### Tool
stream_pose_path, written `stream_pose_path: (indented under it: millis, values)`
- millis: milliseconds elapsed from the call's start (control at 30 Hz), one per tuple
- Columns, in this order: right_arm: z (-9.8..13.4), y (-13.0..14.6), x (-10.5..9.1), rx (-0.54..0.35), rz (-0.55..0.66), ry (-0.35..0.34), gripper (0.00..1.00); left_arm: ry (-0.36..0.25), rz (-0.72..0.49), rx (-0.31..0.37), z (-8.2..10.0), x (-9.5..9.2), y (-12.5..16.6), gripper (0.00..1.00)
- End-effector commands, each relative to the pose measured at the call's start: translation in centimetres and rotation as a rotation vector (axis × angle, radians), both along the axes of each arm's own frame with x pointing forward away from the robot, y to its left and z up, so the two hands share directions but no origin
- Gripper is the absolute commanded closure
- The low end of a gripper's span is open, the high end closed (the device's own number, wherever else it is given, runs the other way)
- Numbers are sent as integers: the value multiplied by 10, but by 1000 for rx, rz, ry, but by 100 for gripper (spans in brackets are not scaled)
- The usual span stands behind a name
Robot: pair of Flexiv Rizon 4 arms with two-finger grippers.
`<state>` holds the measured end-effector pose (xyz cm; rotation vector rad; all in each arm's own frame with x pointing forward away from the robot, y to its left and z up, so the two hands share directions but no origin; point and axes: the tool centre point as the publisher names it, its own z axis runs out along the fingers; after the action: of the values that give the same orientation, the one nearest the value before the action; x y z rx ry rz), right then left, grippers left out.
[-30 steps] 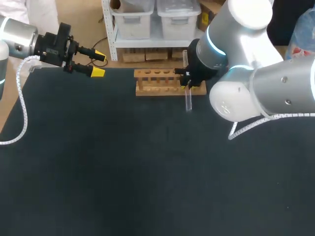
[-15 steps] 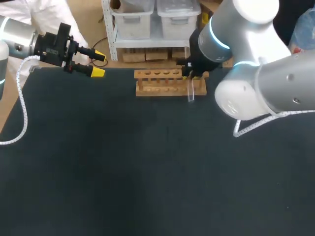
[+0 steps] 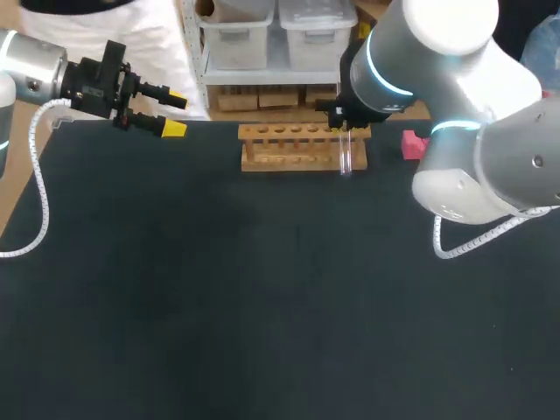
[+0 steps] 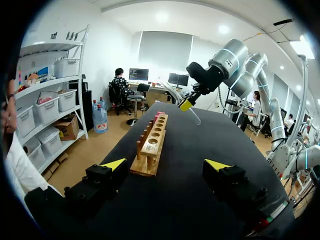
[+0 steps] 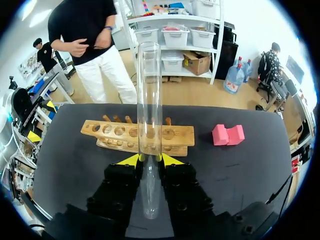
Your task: Grasp the test tube, adjust it, and insert it.
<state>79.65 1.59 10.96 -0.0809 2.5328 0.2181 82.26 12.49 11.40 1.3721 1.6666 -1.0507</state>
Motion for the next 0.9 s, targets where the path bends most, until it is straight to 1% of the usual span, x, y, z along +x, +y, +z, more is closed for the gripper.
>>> stream_pose_path:
  millis: [33,200,900]
  values:
    - [7,0,-10,-4,-35,-123,100,-3,1,-1,-1,-1,0,0]
    - [11,0,-13,1,-26,-141,100,-3,1,-1,-1,-1,0,0]
    - [11,0,-13,3,-21,-141,100,-3,1,-1,-1,-1,0,0]
